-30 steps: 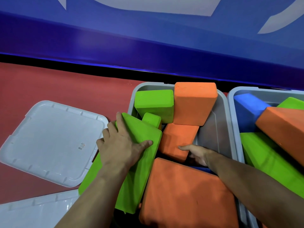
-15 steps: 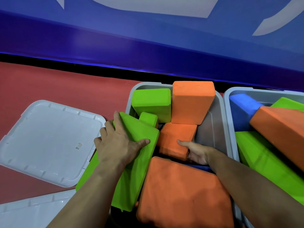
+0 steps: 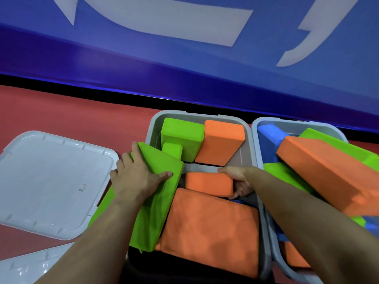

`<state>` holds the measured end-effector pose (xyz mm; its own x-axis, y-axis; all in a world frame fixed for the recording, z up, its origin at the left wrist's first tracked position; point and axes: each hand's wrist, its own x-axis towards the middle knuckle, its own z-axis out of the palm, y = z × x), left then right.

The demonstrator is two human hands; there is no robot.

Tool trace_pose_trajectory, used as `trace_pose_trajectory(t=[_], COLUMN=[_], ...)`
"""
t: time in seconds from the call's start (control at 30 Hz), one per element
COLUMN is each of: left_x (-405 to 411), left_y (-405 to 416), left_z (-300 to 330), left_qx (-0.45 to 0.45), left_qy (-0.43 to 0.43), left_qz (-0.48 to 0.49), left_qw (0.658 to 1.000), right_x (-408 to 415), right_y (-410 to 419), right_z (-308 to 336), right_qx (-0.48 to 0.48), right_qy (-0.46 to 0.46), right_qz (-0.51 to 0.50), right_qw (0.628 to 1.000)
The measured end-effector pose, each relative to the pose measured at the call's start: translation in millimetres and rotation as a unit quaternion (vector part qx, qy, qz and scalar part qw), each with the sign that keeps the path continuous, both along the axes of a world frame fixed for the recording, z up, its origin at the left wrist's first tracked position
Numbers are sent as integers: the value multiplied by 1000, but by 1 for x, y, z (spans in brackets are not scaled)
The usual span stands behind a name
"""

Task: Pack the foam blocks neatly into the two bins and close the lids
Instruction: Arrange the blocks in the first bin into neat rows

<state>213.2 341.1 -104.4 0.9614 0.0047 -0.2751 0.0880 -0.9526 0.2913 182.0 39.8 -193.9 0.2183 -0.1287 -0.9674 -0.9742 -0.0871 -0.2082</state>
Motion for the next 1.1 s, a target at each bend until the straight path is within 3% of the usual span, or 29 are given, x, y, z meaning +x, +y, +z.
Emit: trace_pose_trajectory(t=[0.07,0.13,0.23,0.33,0.47,0.7,0.9,1.03,1.1], left_x=[-1,-2,-3,-1,-1,-1,-2,-2,-1], left_y=[-1,-1,-2,0,0,-3,-5,-4,-5], left_z=[1,0,-3,-5,-7,-6,-6,-7,-7], left_qx=[4,9,15,18,21,24,27,28,32], left_qy=[-5,-4,-16,-15,-21,-17,-20,-18,-19], left_qz=[-4,-7,-4,-8,-7,-4,-4,-4,-3], left_qw=[1000,1000,1000,1000,1000,1000,999,999,999], right_x=[1,3,3,-7,-13,-12,-10,-9,-10], right_y=[9,9,12,22,16,7,15,12,8], right_z=[9,1,-10,-7,-12,-3,-14,-14,-11], right_qx=[-119,-267,-246,-151,-122,-135,-199,-183,-159], right_qy=[-23,-129,-316,-295,-279,-308,-358,-352,-356], right_qz=[127,318,391,432,454,516,523,514,475], right_qw=[985,900,829,839,837,788,747,760,789])
